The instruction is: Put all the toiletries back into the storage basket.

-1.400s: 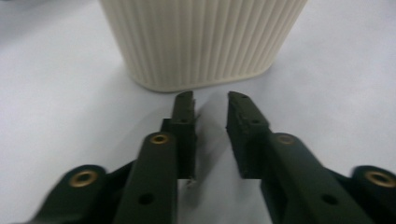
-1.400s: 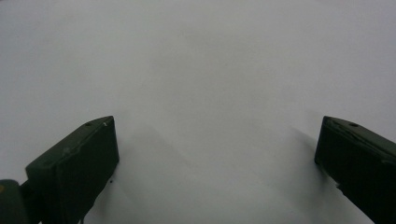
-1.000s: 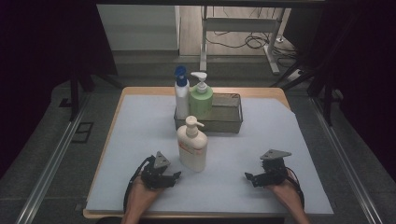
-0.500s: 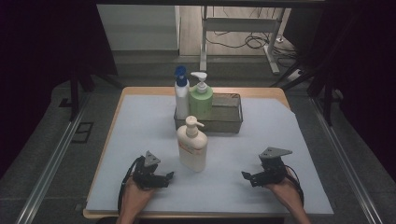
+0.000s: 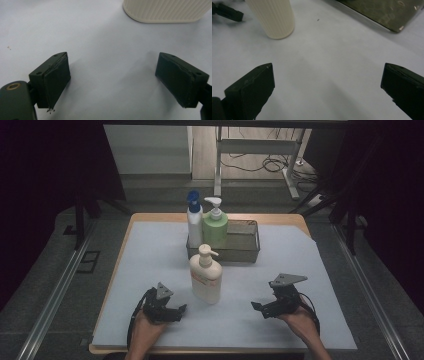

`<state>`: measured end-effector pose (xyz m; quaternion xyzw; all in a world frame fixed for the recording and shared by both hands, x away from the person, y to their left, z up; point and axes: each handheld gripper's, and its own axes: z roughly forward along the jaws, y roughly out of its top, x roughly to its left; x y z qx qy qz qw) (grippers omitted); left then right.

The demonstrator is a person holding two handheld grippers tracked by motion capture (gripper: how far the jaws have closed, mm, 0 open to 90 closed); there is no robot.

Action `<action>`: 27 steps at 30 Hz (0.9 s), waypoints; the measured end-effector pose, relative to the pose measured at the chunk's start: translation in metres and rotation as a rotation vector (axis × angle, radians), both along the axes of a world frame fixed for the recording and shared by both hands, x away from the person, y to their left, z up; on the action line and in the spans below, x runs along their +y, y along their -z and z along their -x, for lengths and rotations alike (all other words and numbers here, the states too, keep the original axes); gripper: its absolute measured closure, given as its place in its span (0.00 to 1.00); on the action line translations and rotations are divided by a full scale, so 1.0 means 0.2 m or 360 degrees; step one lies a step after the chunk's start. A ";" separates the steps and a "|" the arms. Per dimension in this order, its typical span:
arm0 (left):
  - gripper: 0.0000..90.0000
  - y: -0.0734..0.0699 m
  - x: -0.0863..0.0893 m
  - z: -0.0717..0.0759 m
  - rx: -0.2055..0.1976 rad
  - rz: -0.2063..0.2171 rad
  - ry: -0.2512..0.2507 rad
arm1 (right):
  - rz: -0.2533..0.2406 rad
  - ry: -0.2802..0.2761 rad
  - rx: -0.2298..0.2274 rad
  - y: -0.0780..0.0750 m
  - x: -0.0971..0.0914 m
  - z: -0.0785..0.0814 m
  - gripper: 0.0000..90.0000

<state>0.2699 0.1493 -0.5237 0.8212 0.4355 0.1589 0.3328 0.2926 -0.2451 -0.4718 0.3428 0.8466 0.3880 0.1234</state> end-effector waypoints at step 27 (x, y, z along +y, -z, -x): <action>0.13 0.00 0.00 0.00 -0.0003 0.0007 -0.0007 | -0.0101 -0.0175 0.0014 -0.13 0.31 -0.03 0.01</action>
